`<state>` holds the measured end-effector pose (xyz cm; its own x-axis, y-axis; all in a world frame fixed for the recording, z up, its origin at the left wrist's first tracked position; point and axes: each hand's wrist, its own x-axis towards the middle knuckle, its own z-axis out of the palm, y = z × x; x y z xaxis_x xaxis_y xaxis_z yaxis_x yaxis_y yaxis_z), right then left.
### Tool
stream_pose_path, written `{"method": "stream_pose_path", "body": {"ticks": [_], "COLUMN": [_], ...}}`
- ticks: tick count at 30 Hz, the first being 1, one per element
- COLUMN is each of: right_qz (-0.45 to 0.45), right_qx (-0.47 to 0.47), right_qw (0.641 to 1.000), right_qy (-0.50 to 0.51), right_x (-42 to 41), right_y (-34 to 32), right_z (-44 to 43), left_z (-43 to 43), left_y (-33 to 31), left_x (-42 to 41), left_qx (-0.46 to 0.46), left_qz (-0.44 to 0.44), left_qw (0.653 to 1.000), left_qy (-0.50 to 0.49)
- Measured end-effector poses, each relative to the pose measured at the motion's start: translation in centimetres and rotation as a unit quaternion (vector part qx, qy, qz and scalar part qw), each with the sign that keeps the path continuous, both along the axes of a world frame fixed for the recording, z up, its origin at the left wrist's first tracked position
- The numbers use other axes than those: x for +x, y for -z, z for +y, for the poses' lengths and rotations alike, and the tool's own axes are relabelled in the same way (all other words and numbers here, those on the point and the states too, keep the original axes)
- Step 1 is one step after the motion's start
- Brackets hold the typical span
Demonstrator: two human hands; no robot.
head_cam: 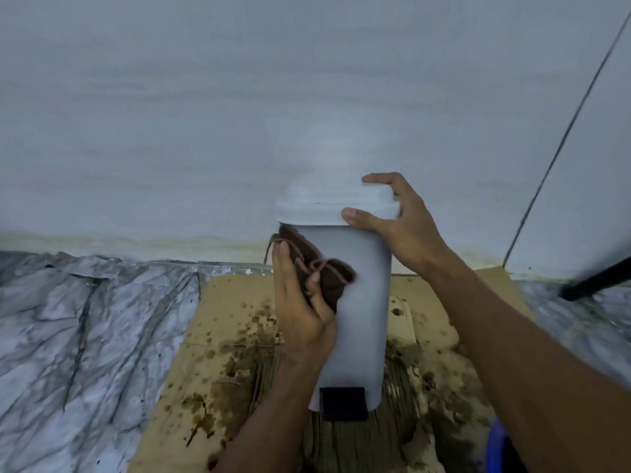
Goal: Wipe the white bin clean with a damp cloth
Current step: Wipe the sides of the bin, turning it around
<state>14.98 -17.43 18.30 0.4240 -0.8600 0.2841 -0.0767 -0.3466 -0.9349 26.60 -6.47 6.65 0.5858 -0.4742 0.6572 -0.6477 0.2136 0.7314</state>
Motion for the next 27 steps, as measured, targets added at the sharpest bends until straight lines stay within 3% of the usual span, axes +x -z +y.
{"method": "stream_pose_path", "body": {"ticks": [3, 5, 8, 11, 15, 19, 22, 27], "right_qz": [0.001, 0.002, 0.005, 0.015, 0.020, 0.038, 0.030, 0.045], "right_qx": [-0.012, -0.016, -0.033, -0.033, -0.044, -0.058, -0.066, -0.053], "right_qw": [1.000, 1.000, 0.999, 0.999, 0.999, 0.998, 0.997, 0.997], "right_qy": [-0.005, -0.007, -0.003, 0.003, 0.012, 0.004, -0.014, -0.030], "right_x": [-0.6, -0.8, -1.3, -2.4, -3.7, -5.2, -6.4, -8.5], "right_y": [0.7, 1.1, 1.8, 2.6, 4.0, 5.0, 6.1, 7.4], "right_z": [1.2, 2.2, 3.6, 5.5, 8.6, 11.1, 12.5, 14.7], "left_z": [0.7, 1.4, 2.4, 4.4, 8.0, 10.6, 11.1, 12.6], "left_y": [-4.1, -6.6, -8.0, -7.4, -6.8, -7.3, -8.4, -8.9], "left_x": [0.7, 1.3, 1.6, 0.9, -0.6, -1.9, -2.4, -0.6], "left_qx": [-0.070, -0.076, 0.004, 0.037, 0.026, 0.109, 0.166, 0.251], "left_qz": [0.086, 0.087, -0.001, -0.050, -0.006, 0.061, -0.031, -0.210], "left_qw": [0.993, 0.993, 0.999, 0.998, 0.999, 0.990, 0.977, 0.912], "left_qy": [-0.028, -0.036, 0.032, 0.028, 0.031, 0.064, 0.130, 0.249]}}
